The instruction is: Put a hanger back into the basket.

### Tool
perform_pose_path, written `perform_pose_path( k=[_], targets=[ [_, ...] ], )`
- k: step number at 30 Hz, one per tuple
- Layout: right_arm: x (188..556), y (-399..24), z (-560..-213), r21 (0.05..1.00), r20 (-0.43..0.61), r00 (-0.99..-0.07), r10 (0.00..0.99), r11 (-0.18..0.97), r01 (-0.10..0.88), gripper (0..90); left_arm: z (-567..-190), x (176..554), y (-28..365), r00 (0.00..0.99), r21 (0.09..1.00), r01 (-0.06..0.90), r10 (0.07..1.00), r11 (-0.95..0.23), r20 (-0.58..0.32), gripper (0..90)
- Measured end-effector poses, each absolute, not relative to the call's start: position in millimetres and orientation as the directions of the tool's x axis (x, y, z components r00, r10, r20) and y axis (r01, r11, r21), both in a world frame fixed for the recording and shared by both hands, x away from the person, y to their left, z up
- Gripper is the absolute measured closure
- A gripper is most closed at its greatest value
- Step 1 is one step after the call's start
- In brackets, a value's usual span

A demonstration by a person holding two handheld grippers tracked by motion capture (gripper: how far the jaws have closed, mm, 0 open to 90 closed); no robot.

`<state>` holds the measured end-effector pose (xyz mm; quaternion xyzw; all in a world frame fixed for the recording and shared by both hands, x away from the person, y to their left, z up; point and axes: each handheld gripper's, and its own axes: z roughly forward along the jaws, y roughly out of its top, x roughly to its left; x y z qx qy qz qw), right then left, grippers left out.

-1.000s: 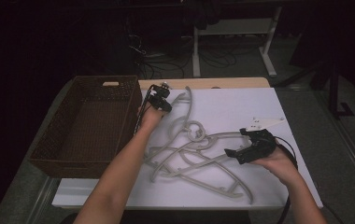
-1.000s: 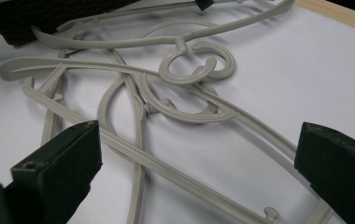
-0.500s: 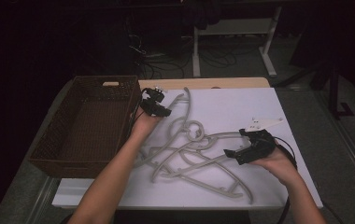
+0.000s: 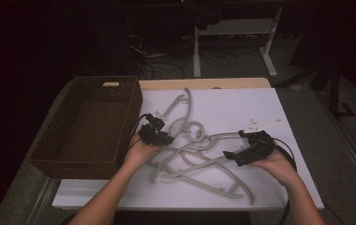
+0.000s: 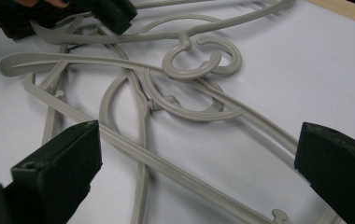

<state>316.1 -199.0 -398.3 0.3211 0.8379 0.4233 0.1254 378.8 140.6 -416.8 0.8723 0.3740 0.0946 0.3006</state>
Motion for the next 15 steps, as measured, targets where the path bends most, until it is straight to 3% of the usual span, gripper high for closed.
perform_pose_path(
  k=[4,12,15],
  targets=[
    [316,-199,-399,0.788,0.061,-0.762,0.644,0.437,0.433,0.4,-422,372,143,0.711,0.577,0.592,0.702,-0.563,-0.043,70.9],
    [316,-198,-399,0.786,0.059,-0.764,0.643,0.441,0.433,0.4,-435,372,143,0.716,0.555,0.6,0.696,-0.577,-0.051,73.5],
    [316,-198,-399,0.787,0.059,-0.764,0.642,0.44,0.431,0.4,-433,372,144,0.713,0.567,0.598,0.699,-0.566,-0.054,79.0]
  ],
)
